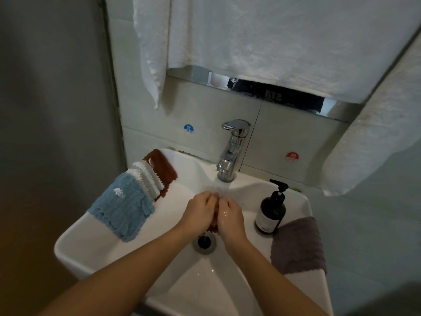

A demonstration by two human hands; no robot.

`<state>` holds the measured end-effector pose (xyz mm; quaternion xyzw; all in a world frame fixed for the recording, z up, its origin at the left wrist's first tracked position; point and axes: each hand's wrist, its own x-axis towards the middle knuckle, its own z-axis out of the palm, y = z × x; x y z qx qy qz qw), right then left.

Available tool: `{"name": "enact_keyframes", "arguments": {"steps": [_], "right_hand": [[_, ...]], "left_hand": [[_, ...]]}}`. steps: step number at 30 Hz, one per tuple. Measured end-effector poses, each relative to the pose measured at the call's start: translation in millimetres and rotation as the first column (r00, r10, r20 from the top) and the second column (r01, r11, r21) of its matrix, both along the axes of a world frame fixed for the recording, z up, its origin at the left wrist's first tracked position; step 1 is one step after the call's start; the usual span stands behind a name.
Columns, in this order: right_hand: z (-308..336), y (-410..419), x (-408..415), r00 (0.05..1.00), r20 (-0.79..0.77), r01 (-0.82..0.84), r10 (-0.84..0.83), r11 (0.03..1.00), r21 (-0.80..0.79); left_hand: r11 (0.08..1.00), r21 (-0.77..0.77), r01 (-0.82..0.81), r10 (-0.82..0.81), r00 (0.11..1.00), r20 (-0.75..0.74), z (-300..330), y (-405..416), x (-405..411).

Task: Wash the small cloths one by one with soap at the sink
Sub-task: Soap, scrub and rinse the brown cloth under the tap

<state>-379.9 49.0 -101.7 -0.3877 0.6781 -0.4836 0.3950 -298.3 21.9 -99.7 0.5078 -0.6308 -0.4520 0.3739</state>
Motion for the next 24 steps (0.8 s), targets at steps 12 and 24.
{"name": "enact_keyframes", "arguments": {"steps": [12, 24], "right_hand": [[-3.2, -5.1, -0.6, 0.839, 0.534, 0.115, -0.107, 0.993, 0.019], [-3.6, 1.6, 7.0, 0.954, 0.154, -0.291, 0.256, 0.913, 0.284]], "left_hand": [[0.985, -0.123, -0.118, 0.087, 0.967, -0.238, 1.4, 3.2, 3.1], [0.965, -0.253, -0.073, 0.111, 0.984, 0.139, -3.0, 4.4, -3.5]]}}
